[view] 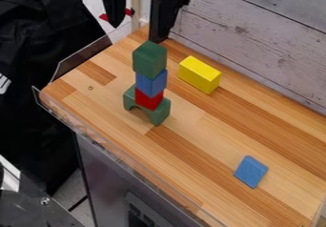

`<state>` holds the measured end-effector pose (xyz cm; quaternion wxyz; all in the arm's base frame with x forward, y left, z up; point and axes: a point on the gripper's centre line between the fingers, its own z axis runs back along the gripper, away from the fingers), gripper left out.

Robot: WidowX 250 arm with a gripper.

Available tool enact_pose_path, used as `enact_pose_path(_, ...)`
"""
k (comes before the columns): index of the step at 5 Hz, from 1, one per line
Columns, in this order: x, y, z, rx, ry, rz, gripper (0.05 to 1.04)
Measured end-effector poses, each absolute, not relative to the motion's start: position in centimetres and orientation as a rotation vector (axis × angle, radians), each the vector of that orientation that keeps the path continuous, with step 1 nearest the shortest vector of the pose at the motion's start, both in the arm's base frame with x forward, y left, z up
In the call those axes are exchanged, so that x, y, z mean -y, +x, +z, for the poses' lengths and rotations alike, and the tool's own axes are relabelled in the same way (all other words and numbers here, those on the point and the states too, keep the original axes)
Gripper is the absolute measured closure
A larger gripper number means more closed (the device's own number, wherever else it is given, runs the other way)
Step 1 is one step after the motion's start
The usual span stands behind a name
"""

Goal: Pick up the green cube and put it on the top of yellow rectangle

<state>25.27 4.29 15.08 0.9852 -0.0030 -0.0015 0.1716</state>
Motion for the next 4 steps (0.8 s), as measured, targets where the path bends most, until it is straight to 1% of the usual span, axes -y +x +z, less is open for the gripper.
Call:
enact_pose_path(1, -4.6, 24.74, 14.64, -0.02, -0.023, 0.354, 0.087)
enact_pose_path(4, -3.95, 24.76, 14.23, -0.015, -0.071, 0.269, 0.087)
